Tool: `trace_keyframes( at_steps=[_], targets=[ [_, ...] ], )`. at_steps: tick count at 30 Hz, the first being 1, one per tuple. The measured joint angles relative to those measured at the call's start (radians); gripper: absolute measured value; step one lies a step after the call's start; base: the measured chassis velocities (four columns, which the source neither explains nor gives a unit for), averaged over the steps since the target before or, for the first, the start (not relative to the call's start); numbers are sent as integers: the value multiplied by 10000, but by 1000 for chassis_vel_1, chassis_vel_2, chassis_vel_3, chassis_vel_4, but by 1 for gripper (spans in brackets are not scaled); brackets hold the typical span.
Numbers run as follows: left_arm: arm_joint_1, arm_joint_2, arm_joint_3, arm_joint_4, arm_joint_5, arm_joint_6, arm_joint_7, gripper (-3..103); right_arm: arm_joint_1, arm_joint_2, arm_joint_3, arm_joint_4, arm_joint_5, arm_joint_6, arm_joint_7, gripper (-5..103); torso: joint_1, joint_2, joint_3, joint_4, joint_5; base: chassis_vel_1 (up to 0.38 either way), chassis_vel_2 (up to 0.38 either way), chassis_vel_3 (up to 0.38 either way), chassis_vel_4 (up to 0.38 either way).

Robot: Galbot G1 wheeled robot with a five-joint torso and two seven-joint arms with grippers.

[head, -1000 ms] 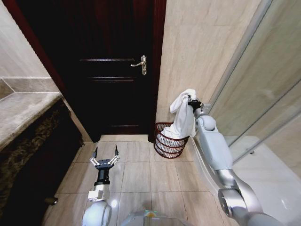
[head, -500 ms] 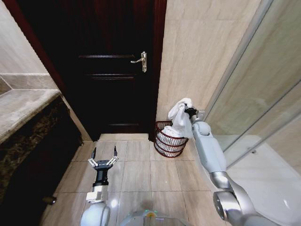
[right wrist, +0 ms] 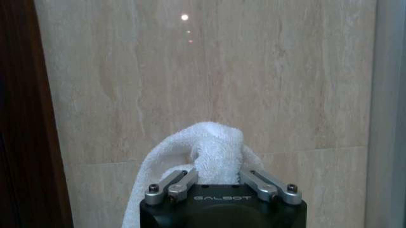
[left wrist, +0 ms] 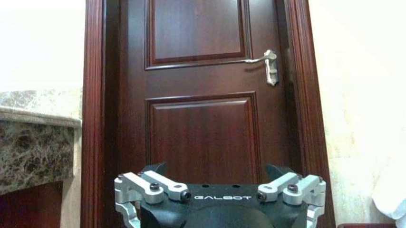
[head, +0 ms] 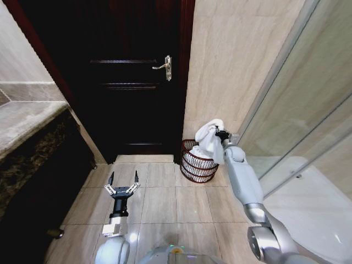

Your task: Discard the used towel into the hamper.

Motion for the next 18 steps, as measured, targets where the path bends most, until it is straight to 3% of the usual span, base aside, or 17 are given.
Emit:
trace_keyframes(
  at_steps=[18],
  targets=[
    [-27, -1, 201, 181, 251, -171, -178, 100, -2272, 113, 592, 2346, -307, 454, 95, 13, -31, -90, -61, 0, 0, 0, 0, 0, 0]
  ],
)
